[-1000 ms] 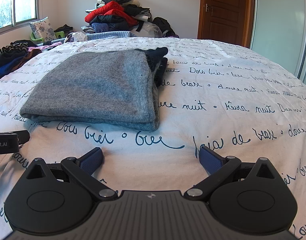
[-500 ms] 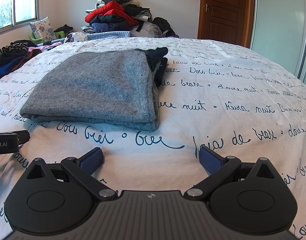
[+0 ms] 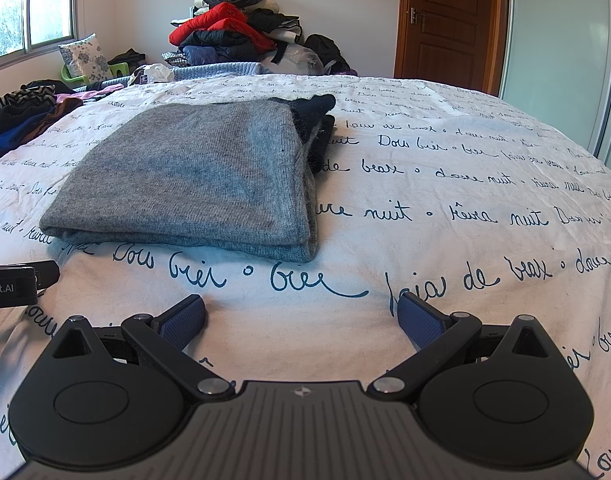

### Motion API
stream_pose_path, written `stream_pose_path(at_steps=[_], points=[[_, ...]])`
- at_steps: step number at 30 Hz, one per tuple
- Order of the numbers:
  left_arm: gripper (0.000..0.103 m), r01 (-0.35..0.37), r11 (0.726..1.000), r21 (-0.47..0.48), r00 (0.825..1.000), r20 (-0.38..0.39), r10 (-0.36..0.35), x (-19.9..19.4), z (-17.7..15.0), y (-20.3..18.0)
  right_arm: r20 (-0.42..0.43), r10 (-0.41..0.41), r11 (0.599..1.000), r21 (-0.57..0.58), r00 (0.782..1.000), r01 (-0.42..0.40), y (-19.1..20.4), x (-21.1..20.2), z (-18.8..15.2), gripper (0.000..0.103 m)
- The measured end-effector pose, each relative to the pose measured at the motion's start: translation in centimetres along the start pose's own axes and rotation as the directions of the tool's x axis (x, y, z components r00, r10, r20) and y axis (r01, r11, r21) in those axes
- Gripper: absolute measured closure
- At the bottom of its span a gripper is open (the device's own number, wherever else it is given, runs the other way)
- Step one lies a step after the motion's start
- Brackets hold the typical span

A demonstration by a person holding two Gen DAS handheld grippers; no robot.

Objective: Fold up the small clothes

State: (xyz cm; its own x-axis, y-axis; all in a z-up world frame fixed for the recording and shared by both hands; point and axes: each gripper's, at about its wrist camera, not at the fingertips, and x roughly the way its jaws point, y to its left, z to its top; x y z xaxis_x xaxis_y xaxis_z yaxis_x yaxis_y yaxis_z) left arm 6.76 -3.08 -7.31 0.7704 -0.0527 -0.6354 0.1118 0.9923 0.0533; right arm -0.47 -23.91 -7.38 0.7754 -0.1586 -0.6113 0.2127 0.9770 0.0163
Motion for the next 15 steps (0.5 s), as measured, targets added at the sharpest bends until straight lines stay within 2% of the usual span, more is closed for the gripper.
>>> stream_pose_path(at_steps=[15], points=[[0.0,0.002,1.0,-0.003,1.0,-0.002,-0.002,0.04,-0.02,0.04,0.0,-0.001,1.0,-0.001,1.0,0.001,0.06,-0.04,-0.02,0.0]])
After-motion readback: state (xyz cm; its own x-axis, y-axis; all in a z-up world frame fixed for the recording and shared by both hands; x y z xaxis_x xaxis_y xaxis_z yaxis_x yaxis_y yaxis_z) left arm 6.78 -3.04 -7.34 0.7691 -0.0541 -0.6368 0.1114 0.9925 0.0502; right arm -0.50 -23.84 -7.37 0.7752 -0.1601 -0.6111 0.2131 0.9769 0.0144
